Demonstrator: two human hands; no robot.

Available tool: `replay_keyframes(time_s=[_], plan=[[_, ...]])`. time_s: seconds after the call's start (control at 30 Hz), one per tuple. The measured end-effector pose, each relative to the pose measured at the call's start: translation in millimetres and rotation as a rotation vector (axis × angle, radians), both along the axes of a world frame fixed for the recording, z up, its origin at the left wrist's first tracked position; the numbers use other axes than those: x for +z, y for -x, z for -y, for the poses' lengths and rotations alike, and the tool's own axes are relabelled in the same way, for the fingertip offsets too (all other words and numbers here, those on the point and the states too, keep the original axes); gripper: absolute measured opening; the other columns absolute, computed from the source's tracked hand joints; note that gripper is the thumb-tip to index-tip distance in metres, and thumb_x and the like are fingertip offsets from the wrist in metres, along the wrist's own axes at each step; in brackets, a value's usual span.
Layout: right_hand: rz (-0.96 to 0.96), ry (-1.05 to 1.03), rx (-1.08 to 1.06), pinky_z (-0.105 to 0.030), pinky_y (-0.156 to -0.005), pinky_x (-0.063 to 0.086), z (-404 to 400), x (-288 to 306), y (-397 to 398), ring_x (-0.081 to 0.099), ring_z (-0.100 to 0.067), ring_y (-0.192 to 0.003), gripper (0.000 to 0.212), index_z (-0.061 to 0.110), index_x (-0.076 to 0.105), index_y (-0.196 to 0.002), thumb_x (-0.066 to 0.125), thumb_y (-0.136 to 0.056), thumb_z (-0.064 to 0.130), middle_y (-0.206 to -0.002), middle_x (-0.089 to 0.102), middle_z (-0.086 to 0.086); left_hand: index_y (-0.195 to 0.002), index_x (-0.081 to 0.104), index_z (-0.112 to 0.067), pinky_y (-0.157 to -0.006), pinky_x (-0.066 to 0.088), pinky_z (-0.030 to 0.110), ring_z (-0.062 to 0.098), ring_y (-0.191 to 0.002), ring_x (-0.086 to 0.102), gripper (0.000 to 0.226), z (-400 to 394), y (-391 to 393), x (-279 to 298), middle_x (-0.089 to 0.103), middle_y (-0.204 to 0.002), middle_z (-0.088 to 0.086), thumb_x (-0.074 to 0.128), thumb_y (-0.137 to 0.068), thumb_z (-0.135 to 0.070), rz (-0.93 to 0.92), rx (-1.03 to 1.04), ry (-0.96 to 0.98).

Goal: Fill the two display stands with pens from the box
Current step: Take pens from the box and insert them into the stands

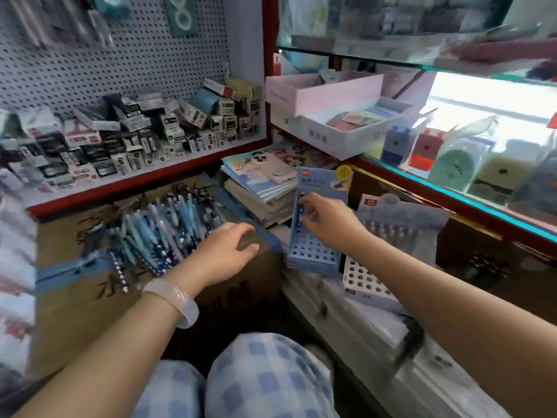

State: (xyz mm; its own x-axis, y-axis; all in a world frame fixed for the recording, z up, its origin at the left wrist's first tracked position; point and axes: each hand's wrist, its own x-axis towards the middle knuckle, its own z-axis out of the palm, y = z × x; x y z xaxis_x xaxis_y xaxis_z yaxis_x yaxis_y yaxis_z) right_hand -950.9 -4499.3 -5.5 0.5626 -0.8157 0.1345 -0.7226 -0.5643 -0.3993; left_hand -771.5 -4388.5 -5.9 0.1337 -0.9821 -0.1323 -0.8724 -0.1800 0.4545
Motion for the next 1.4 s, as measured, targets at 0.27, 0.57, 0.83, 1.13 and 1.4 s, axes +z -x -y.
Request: replay_keyframes(time_s=[0.27, 0.57, 0.83, 1.13, 1.4], plan=[[-0.080, -0.035, 0.201, -0.035, -0.083, 0.049, -14.5, -17.5, -115.6, 0.058, -0.025, -0.104, 0.035, 0.014, 0.048, -0.129, 0.050, -0.096, 0.026, -0.117, 0.061, -0.008, -0.136, 0.042, -0.017, -0.079, 0.043, 0.027, 0.016, -0.099, 0.058, 0.042, -46.2, -109.9, -14.7, 0.045, -0.137, 0.003, 0.046, -0.096, -0.030, -0.089, 0.321, -0.033], [-0.156, -0.099, 0.325, -0.040, -0.079, 0.055, -22.1, -43.1, -198.2, 0.062, -0.022, -0.092, 0.034, 0.021, 0.047, -0.131, 0.047, -0.097, 0.026, -0.116, 0.061, -0.005, -0.069, 0.041, -0.019, -0.059, 0.041, 0.032, 0.022, -0.063, 0.052, 0.026, -56.3, -195.4, -71.5, 0.048, -0.067, 0.003, 0.049, -0.093, -0.029, -0.186, 0.771, -0.023], [-0.155, -0.121, 0.389, -0.032, -0.071, 0.054, -17.0, -55.6, -218.9, 0.061, -0.016, -0.082, 0.036, 0.024, 0.044, -0.134, 0.043, -0.099, 0.031, -0.123, 0.057, -0.002, -0.057, 0.034, -0.015, -0.042, 0.025, 0.025, 0.014, -0.039, 0.028, 0.051, -11.8, -215.0, -85.6, 0.028, -0.048, -0.002, 0.046, -0.092, -0.049, -0.216, 0.833, -0.206], [-0.113, -0.140, 0.383, -0.027, -0.076, 0.053, 0.1, -70.2, -205.9, 0.059, -0.012, -0.088, 0.035, 0.025, 0.046, -0.133, 0.047, -0.097, 0.028, -0.125, 0.057, 0.002, -0.134, 0.045, -0.007, -0.050, 0.036, 0.021, 0.020, -0.087, 0.059, 0.067, 14.9, -228.5, -79.7, 0.050, -0.134, 0.010, 0.043, -0.090, -0.058, -0.153, 0.773, -0.358], [-0.096, -0.166, 0.380, -0.029, -0.081, 0.053, 2.2, -80.1, -197.3, 0.060, -0.014, -0.097, 0.034, 0.024, 0.049, -0.131, 0.048, -0.097, 0.026, -0.119, 0.059, 0.001, -0.107, 0.048, -0.008, -0.047, 0.037, 0.024, 0.013, -0.058, 0.047, 0.041, 16.4, -231.6, -84.5, 0.047, -0.074, 0.002, 0.059, -0.086, -0.042, -0.207, 0.817, -0.362]])
